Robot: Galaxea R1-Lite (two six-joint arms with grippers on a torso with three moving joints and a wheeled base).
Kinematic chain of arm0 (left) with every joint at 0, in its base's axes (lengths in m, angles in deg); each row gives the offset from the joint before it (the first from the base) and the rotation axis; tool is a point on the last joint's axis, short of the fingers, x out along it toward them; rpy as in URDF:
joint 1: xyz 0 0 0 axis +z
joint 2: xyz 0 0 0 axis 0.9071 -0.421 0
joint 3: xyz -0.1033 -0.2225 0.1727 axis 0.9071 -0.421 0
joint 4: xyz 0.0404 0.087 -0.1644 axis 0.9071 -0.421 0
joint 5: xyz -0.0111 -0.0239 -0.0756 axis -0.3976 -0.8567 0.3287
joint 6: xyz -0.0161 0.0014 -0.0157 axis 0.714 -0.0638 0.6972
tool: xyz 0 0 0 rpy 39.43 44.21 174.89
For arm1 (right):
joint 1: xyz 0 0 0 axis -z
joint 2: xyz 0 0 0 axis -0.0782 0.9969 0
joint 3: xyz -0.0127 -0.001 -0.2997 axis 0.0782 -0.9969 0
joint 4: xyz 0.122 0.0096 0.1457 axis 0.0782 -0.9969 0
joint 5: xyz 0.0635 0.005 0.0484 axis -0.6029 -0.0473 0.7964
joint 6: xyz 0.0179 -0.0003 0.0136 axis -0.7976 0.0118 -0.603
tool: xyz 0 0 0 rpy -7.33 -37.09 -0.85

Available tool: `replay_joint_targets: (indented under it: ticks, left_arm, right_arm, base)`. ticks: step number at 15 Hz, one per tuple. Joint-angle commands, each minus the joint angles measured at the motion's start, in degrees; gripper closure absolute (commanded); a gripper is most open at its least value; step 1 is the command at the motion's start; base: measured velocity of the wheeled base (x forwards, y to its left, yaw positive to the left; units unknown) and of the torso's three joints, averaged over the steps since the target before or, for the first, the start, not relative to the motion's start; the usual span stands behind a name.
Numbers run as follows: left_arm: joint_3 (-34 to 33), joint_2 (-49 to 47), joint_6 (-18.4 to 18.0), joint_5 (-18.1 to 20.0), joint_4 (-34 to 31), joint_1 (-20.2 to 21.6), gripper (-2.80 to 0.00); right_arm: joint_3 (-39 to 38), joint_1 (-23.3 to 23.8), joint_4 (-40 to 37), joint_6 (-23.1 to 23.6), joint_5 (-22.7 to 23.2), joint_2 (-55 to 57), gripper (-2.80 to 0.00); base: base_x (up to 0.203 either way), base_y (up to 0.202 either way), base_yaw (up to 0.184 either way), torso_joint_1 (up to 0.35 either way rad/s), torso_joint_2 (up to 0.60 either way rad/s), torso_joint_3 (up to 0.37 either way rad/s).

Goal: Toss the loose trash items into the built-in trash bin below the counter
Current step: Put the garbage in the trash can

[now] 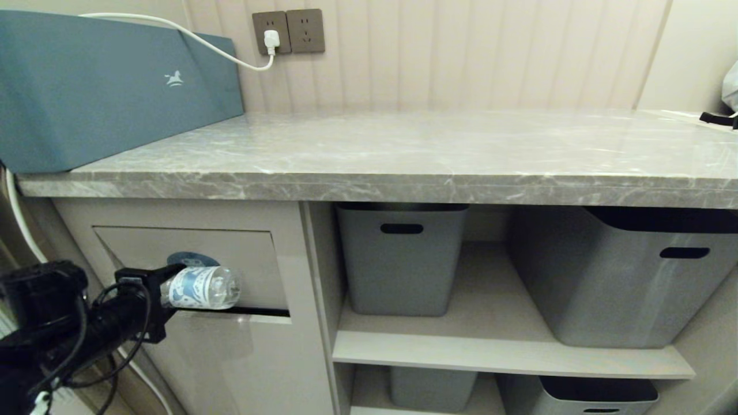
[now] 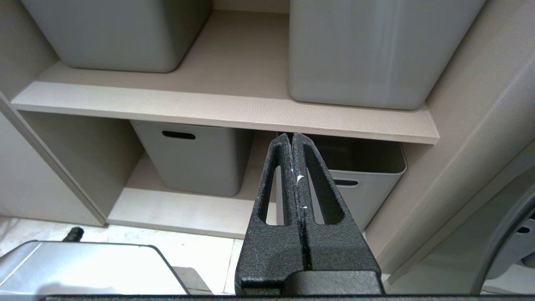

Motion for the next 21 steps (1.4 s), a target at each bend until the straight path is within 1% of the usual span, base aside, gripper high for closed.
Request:
replay_joint_targets:
  ticks: [1, 2, 5, 7, 8, 9, 13, 15, 17, 21]
  left_arm:
    - [1.47, -8.08, 0.44, 0.06, 4.78, -0.30, 0.00]
    - [3.97, -10.06, 0.54, 0.04, 6.22, -0.69, 0.00]
    - [11.19, -15.03, 0.80, -0.15, 7.05, -2.28, 0.00]
    - [13.83, -16.84, 0.97, -0.56, 7.08, -4.41, 0.00]
    - [14.21, -17.39, 0.99, -0.83, 7.08, -5.06, -2.80]
    - [14.47, -17.77, 0.99, -1.85, 7.08, -5.52, -2.80]
    - [14.15, -17.77, 1.08, -3.69, 7.08, -6.14, -2.80]
    - [13.89, -17.51, 1.21, -3.69, 7.12, -6.18, -2.80]
    - [13.89, -17.42, 2.40, -3.77, 7.08, -6.23, -2.80]
    - [13.72, -17.13, 2.66, -3.95, 6.99, -6.23, -2.80]
  right_arm:
    - [0.02, -0.01, -0.08, 0.02, 0.01, 0.00, 0.00]
    - [0.02, -0.01, -0.08, 0.02, 0.01, 0.00, 0.00]
    - [0.02, -0.01, -0.08, 0.02, 0.01, 0.00, 0.00]
    - [0.02, -0.01, -0.08, 0.02, 0.01, 0.00, 0.00]
    - [0.02, -0.01, -0.08, 0.02, 0.01, 0.00, 0.00]
    - [0.02, -0.01, -0.08, 0.02, 0.01, 0.00, 0.00]
    - [0.02, -0.01, -0.08, 0.02, 0.01, 0.00, 0.00]
    - [0.02, -0.01, -0.08, 0.02, 0.01, 0.00, 0.00]
    - [0.02, -0.01, -0.08, 0.02, -0.07, 0.00, 0.00]
    - [0.02, -0.01, -0.08, 0.02, -0.16, 0.00, 0.00]
  base:
    - [0.000, 0.000, 0.000, 0.000, 0.00, 0.000]
    - [0.000, 0.000, 0.000, 0.000, 0.00, 0.000]
    - [0.000, 0.000, 0.000, 0.000, 0.00, 0.000]
    - [0.000, 0.000, 0.000, 0.000, 0.00, 0.000]
    - [0.000, 0.000, 0.000, 0.000, 0.00, 0.000]
    - [0.000, 0.000, 0.000, 0.000, 0.00, 0.000]
    - [0.000, 0.000, 0.000, 0.000, 0.00, 0.000]
    - [0.000, 0.000, 0.000, 0.000, 0.00, 0.000]
    - [0.000, 0.000, 0.000, 0.000, 0.00, 0.000]
    - [0.000, 0.000, 0.000, 0.000, 0.00, 0.000]
